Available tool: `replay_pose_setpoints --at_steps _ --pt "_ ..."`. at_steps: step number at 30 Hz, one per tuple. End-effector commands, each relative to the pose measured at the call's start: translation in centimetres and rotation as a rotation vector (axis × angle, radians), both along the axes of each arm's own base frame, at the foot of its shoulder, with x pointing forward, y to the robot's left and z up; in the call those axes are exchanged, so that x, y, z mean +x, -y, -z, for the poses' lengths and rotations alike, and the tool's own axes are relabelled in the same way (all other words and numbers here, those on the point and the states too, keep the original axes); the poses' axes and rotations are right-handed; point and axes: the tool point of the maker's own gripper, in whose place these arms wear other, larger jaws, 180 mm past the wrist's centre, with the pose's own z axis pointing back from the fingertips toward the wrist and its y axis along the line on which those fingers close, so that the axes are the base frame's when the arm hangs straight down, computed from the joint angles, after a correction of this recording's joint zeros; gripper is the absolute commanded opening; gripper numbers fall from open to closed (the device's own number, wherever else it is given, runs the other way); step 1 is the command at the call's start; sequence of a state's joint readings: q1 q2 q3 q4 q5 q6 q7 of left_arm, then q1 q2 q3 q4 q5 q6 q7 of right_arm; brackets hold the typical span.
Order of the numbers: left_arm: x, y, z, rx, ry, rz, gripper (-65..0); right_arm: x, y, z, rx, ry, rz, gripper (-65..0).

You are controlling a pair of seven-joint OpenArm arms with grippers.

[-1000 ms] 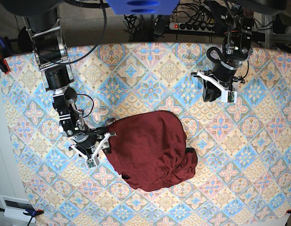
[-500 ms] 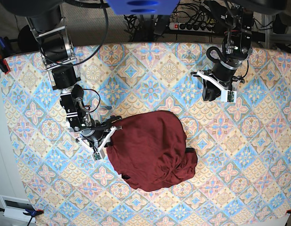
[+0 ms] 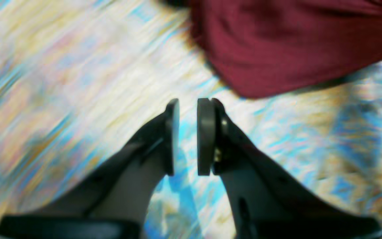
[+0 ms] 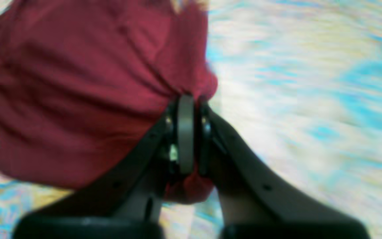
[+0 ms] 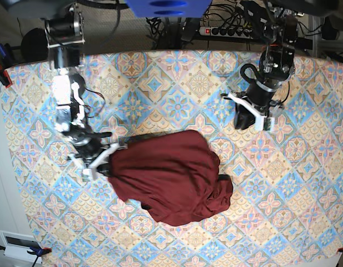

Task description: Layout the t-shirt on the table in an organized manner, then fold the t-shirt properly

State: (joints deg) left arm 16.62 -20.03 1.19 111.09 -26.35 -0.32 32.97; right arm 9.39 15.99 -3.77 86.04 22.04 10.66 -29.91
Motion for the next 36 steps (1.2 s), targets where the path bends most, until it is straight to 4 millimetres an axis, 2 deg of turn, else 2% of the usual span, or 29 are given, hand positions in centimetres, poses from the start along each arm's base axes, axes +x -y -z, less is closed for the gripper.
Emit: replay_pose_setpoints --at_steps 1,6,9,14,17,19,23,26,29,34,36 --pt "0.8 -0.4 -0.7 0.012 0.033 -0.006 -55.2 0.9 1.0 -3.7 0.002 0.115 0.009 -65.0" --pt "3.2 1.3 1.1 0.01 0.002 0.038 -55.2 -2.4 4.8 -5.6 -0.036 0.167 0.074 -65.0" --pt "4.8 1.8 1.6 0.015 -0.002 0.052 -55.2 -4.4 6.6 -6.6 0.019 0.183 0.118 -65.0" --pt "7.9 2.3 1.4 0.007 0.009 0.044 -55.2 -7.6 12.2 -8.5 0.126 0.223 0.273 -65.0" --pt "9.5 2.1 2.0 0.007 -0.005 0.028 -55.0 -8.7 15.0 -9.2 0.148 0.246 0.349 -65.0" --pt "10.3 2.0 2.2 0.001 -0.011 0.014 -54.9 -8.9 16.2 -9.5 0.143 0.255 0.378 -65.0" --pt "11.4 1.8 2.5 0.005 -0.024 0.004 -54.9 -8.9 16.9 -10.0 0.139 0.269 0.399 -65.0" --pt "12.4 3.1 3.3 0.028 -0.048 0.042 -53.9 -9.2 18.0 -9.7 0.139 0.263 0.43 -65.0" --pt "13.6 3.9 3.2 0.029 -0.05 0.055 -49.5 -9.3 18.4 -9.1 0.143 0.249 0.44 -65.0" --pt "16.0 4.8 0.6 0.019 0.005 0.059 -38.8 -9.3 18.4 -9.1 0.143 0.249 0.44 -65.0" --pt "16.9 5.6 1.2 0.007 -0.019 0.057 -37.1 -9.3 18.3 -9.0 0.145 0.247 0.44 -65.0"
